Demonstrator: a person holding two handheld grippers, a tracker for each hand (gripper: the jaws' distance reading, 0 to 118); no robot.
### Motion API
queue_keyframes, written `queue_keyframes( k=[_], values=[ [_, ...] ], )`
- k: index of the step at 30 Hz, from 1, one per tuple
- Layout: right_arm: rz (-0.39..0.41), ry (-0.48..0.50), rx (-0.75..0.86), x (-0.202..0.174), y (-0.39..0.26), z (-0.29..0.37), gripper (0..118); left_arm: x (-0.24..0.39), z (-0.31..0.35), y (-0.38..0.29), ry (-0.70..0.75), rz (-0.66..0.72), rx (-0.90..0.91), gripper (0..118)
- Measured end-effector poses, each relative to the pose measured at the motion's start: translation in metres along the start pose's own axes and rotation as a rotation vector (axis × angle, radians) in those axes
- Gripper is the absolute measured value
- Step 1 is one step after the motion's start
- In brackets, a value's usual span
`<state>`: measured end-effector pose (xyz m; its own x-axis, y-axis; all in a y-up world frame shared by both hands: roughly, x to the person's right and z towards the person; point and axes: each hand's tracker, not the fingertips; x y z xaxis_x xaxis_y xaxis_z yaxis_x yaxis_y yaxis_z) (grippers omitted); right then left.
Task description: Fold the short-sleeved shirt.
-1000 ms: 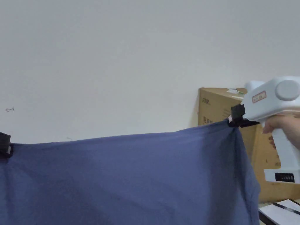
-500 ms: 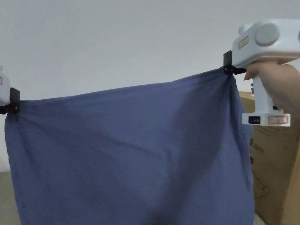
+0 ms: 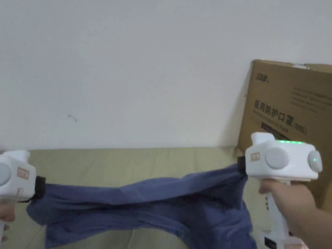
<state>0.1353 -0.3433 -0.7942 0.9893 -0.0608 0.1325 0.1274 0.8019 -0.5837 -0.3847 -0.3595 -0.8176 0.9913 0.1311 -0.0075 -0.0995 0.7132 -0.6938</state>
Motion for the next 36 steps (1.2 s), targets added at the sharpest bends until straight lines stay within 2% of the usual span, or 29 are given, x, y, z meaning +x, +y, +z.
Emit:
queue_keyframes(
  k=[4,6,8,10,15,22,30,34,36],
  values=[
    [-0.024,-0.001,-0.122,0.03,-0.112,0.004,0,-0.004,0.005,-0.087,-0.024,-0.002,-0.065,0],
    [-0.005,0.01,-0.125,0.042,-0.156,0.035,0,-0.009,0.024,-0.12,-0.047,0.014,-0.085,0],
    [0.007,0.076,-0.164,0.058,-0.188,0.068,0,-0.016,0.049,-0.151,-0.085,0.01,-0.141,0],
    [-0.018,0.105,-0.203,0.072,-0.22,0.11,0,-0.026,0.073,-0.184,-0.068,-0.015,-0.142,0],
    [-0.028,0.092,-0.246,0.097,-0.282,0.199,0,-0.056,0.14,-0.255,-0.066,0.039,-0.19,0],
    [-0.044,0.126,-0.266,0.114,-0.336,0.285,0,-0.065,0.222,-0.326,-0.087,0.0,-0.194,0],
    [-0.107,0.127,-0.255,0.127,-0.361,0.319,0,-0.065,0.258,-0.353,-0.091,-0.021,-0.172,0],
    [-0.086,0.046,-0.292,0.136,-0.366,0.328,0,-0.059,0.267,-0.363,-0.106,-0.033,-0.175,0],
    [-0.105,0.003,-0.352,0.139,-0.371,0.324,0,-0.056,0.266,-0.368,-0.1,-0.059,-0.184,0]
  ],
)
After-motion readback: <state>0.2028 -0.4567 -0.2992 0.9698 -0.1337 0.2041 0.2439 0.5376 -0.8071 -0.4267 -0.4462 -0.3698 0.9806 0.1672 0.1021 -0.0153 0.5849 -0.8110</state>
